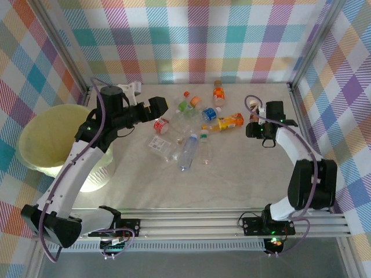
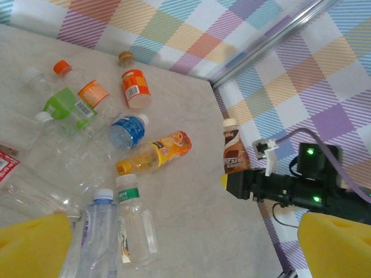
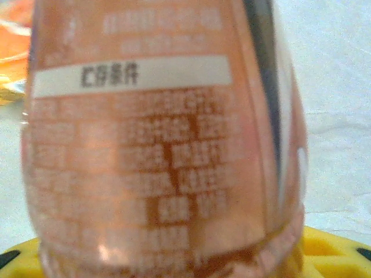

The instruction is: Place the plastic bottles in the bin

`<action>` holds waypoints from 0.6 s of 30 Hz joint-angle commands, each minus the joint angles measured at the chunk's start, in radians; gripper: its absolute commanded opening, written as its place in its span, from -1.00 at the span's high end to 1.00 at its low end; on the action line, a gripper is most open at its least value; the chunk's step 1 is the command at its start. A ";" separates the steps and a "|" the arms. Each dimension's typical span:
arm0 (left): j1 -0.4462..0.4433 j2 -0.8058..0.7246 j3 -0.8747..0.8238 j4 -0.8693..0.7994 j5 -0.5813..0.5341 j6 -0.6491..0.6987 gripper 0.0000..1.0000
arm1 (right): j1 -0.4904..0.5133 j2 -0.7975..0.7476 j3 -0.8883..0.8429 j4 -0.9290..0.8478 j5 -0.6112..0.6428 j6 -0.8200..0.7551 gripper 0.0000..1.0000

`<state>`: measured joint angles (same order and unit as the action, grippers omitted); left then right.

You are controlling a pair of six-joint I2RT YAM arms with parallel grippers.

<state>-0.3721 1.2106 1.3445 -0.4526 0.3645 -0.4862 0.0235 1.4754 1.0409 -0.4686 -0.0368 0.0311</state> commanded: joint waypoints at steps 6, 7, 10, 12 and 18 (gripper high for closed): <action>-0.077 0.062 -0.032 0.123 0.015 -0.040 -1.00 | 0.047 -0.174 -0.103 0.182 -0.368 0.262 0.06; -0.088 0.073 -0.035 0.133 0.015 -0.044 -1.00 | 0.064 -0.185 -0.117 0.208 -0.404 0.296 0.07; -0.119 0.116 -0.040 0.166 0.021 -0.065 -1.00 | 0.117 -0.199 -0.164 0.314 -0.488 0.405 0.07; -0.143 0.146 -0.040 0.204 0.023 -0.079 -1.00 | 0.160 -0.200 -0.197 0.399 -0.524 0.462 0.07; -0.211 0.254 -0.001 0.233 0.063 -0.095 -1.00 | 0.279 -0.165 -0.215 0.547 -0.611 0.491 0.05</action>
<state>-0.5533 1.4307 1.3182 -0.2649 0.3962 -0.5636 0.2710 1.2949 0.8246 -0.0628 -0.5476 0.4690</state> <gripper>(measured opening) 0.998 0.569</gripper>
